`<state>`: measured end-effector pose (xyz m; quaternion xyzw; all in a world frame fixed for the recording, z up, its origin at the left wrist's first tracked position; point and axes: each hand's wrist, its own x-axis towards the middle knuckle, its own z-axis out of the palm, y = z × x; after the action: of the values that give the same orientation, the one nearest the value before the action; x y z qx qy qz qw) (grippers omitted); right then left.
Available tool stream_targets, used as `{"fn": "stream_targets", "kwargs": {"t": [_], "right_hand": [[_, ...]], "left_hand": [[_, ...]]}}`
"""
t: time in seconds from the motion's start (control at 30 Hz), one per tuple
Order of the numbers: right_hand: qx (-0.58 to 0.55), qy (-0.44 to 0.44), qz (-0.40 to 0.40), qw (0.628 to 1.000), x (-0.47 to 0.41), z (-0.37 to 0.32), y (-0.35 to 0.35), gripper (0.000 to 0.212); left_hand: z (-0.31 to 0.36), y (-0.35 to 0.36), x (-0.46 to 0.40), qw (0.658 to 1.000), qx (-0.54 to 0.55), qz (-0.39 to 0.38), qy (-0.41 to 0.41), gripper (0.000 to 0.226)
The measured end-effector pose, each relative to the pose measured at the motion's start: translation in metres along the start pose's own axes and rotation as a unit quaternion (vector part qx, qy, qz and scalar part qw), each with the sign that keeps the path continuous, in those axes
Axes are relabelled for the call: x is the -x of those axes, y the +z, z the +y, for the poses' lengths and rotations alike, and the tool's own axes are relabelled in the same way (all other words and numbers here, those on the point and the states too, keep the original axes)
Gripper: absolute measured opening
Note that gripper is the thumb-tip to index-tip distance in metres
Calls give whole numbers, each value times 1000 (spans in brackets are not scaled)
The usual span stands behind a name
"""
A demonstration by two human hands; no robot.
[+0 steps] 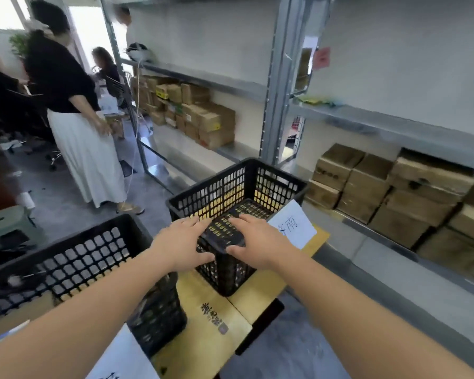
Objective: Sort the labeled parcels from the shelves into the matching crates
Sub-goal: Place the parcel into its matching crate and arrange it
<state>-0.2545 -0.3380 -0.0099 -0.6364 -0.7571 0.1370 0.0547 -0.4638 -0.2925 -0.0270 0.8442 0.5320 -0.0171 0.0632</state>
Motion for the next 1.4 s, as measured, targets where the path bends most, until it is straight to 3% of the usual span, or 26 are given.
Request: {"fn": "stream_targets", "kwargs": {"t": [0.4, 0.67, 1.2, 1.4], "right_hand": [[-71, 152, 45, 985, 43, 247, -54, 78], [-81, 178, 51, 979, 5, 309, -69, 81], [-42, 271, 56, 960, -139, 386, -106, 82], [39, 302, 68, 950, -182, 424, -116, 82]], "left_hand": [[185, 7, -154, 995, 26, -29, 97, 98], [240, 3, -251, 987, 23, -41, 156, 92], [252, -5, -456, 968, 66, -43, 236, 92], [267, -4, -511, 967, 78, -53, 238, 110]]}}
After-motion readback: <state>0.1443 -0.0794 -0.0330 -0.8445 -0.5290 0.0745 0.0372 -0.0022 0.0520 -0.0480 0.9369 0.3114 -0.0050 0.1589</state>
